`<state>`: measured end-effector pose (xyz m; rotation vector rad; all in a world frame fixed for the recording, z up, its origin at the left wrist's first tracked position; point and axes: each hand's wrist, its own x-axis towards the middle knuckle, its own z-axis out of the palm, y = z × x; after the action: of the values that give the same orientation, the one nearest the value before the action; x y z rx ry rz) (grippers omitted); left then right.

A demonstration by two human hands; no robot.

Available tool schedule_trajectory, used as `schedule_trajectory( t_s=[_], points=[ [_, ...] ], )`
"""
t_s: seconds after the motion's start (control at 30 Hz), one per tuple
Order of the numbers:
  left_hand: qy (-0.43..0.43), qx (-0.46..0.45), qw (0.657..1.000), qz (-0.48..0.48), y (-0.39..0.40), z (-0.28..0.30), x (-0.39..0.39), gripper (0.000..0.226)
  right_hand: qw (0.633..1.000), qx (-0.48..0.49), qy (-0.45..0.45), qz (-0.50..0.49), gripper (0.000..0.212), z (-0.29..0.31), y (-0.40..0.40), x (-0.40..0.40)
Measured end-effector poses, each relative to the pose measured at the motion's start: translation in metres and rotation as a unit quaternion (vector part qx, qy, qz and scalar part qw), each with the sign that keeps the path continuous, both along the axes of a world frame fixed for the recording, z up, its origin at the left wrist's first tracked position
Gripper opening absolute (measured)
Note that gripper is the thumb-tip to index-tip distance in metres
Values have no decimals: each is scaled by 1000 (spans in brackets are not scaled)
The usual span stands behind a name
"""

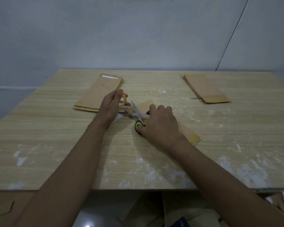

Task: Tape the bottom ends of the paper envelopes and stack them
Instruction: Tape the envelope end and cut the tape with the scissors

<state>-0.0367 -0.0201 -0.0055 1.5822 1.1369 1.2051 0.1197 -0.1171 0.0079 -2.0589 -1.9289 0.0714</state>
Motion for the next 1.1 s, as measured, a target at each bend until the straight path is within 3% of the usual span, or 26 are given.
schedule_trajectory(
  t_s=[0.2,0.4,0.67,0.8,0.9,1.1],
  points=[
    [-6,-45,998,-42,0,-5,3,45,1000,-3,4,-1,61,0,-1,1],
    [79,12,996,-26,8,-10,2,40,1000,4,9,14,58,-2,-4,-3],
    [-23,42,999,3,11,-8,5,39,999,40,2,-2,47,1,1,12],
    [-2,98,994,42,18,-1,9,53,997,69,15,-16,44,3,9,25],
    [-6,93,994,52,23,2,15,30,997,54,47,-36,46,4,19,35],
    [46,80,995,44,43,-1,29,24,991,41,90,-95,46,10,50,62]
  ],
)
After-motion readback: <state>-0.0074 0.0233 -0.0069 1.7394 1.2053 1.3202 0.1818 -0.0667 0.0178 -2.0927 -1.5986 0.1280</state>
